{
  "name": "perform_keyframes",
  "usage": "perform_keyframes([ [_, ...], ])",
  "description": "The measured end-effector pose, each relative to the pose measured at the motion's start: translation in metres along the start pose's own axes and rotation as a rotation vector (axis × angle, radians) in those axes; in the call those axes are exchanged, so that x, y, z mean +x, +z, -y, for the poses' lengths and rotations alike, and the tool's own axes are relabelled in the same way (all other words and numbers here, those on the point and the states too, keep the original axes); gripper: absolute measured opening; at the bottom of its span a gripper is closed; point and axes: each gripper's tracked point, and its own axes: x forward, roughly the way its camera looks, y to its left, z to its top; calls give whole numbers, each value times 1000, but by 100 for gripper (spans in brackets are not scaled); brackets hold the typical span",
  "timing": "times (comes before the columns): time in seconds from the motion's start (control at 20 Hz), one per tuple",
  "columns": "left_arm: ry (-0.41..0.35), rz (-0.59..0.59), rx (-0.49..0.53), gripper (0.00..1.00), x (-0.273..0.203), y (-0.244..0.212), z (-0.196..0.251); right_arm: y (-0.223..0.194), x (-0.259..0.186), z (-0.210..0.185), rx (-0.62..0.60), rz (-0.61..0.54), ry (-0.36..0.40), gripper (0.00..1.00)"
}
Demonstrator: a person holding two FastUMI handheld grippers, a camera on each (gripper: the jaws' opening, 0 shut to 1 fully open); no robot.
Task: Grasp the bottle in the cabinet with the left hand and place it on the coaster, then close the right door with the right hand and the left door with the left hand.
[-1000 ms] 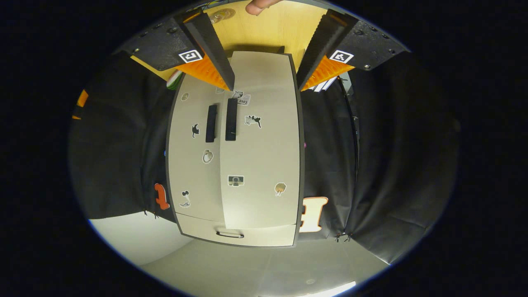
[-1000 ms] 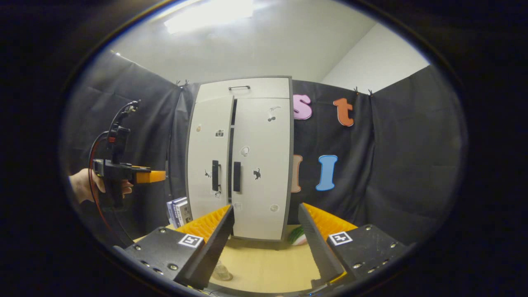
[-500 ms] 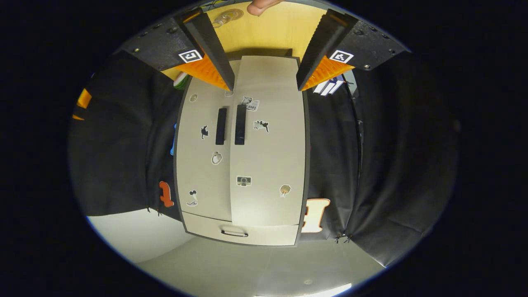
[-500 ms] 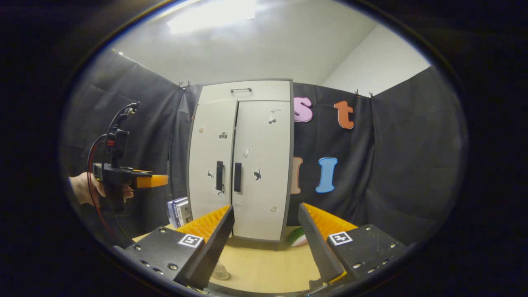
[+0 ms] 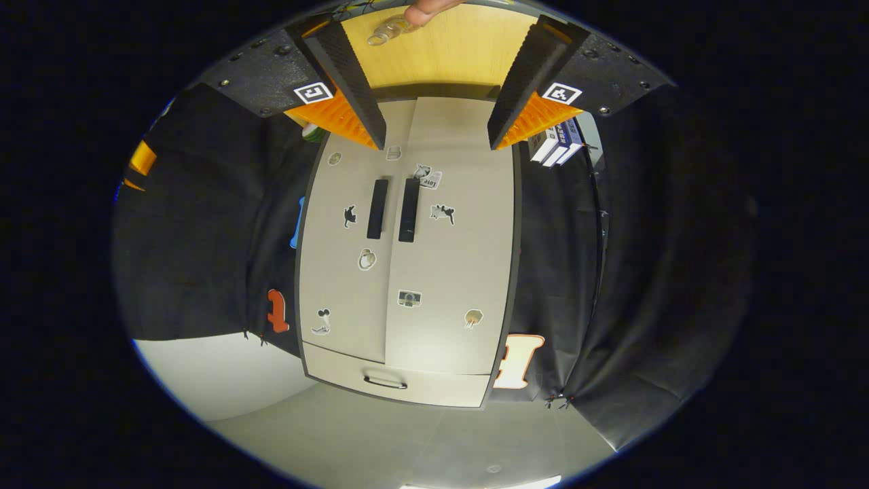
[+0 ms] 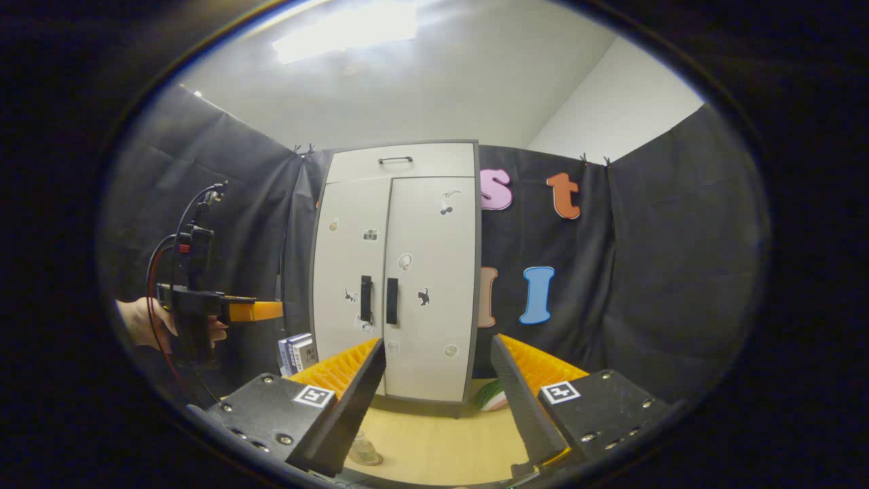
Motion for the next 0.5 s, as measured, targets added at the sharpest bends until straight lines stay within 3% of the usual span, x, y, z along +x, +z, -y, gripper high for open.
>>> perform_keyframes([
  [0.25,32,11,20,96,-4,-14,1,-10,-14,-3,-26,20,-6,95],
  [0.5,-53,51,53,96,17,-7,18,-27,-10,-17,-50,-25,-21,95],
])
